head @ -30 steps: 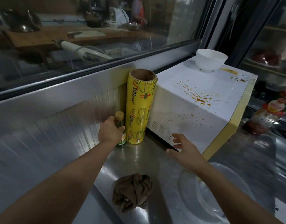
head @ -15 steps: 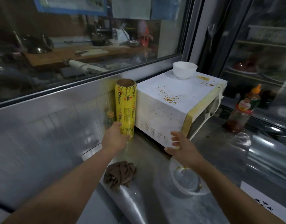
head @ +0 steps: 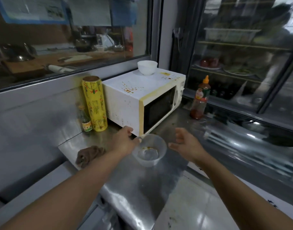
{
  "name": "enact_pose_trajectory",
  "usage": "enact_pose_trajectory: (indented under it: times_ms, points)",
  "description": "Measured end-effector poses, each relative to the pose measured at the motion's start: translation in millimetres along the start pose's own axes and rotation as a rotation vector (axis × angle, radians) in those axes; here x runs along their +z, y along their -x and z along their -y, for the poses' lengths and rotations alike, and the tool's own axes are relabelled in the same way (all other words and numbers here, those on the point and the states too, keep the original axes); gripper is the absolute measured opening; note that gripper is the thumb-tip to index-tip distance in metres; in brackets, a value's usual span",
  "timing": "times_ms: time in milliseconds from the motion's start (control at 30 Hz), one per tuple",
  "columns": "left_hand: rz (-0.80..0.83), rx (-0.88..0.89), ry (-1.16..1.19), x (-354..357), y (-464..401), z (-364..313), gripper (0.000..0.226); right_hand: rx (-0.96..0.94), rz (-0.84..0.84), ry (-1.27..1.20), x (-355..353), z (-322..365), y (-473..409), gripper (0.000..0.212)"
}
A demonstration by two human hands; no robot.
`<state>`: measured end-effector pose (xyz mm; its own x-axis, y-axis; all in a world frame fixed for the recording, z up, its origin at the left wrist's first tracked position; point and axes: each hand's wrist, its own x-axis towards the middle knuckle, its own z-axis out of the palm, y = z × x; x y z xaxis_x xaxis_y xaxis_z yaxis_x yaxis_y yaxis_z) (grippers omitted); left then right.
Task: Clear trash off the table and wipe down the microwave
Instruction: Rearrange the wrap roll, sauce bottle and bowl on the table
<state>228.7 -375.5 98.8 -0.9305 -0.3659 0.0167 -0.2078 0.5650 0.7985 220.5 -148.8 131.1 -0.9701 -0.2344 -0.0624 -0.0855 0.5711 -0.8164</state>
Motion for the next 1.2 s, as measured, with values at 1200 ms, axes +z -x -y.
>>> enact_pose_trajectory:
  times_ms: [1200]
  points:
    - [0.143, 0.008, 0.068, 258, -135, -217, 0.063, 0.035, -0.092, 0.013, -259, -158, -175, 0.08]
